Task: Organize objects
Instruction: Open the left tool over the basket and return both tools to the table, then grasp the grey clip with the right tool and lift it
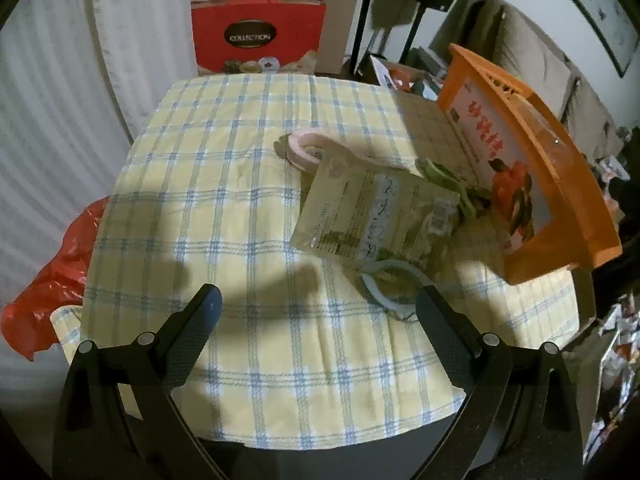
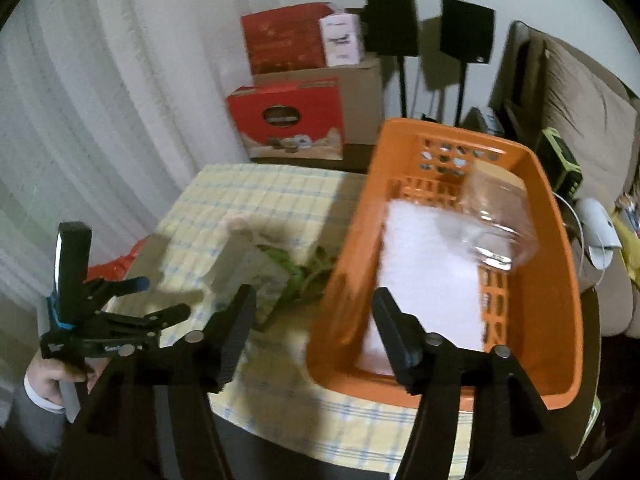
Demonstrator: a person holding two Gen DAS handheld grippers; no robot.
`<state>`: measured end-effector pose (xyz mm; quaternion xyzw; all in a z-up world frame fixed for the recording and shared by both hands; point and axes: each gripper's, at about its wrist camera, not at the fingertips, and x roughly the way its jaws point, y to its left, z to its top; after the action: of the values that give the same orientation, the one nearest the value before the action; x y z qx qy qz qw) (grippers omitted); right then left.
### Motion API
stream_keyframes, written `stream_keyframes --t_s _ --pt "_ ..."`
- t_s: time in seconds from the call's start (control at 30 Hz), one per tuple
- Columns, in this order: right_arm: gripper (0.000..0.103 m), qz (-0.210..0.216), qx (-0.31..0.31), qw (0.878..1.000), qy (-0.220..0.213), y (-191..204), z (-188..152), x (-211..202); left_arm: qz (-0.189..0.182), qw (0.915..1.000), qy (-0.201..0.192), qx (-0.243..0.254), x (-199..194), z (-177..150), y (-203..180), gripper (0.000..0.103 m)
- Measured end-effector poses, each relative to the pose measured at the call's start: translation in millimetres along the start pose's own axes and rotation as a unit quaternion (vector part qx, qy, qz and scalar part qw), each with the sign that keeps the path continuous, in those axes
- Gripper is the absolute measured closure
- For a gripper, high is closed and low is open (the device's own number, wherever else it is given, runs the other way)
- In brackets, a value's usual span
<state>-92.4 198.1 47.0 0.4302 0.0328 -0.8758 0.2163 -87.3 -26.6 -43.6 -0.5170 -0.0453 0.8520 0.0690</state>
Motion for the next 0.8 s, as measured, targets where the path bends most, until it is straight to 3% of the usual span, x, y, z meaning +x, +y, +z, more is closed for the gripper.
stream_keyframes --t_s 0.3,0.67,0.7,0.8 --pt "0.020 0.036 -0.042 0.998 0.024 42.3 -11.5 30.9 0.015 0.9995 -0.023 -0.018 -17.2 -2.2 26.5 0.000" --pt "0.020 0.029 -0.093 0.993 0.067 74.0 -28.4 91.4 0.020 0.9977 -0.029 -0.058 -18.9 -0.1 55.8 0.000" --pt "0.019 0.010 -0.113 0.992 0.061 79.5 -30.8 96.2 0.019 0.9974 -0.028 -0.063 -17.6 0.2 58.6 0.000" --pt "0.019 0.005 -0.136 0.988 0.073 89.2 -37.2 110.7 0.016 0.9971 -0.025 -0.071 -14.5 0.4 63.4 0.000"
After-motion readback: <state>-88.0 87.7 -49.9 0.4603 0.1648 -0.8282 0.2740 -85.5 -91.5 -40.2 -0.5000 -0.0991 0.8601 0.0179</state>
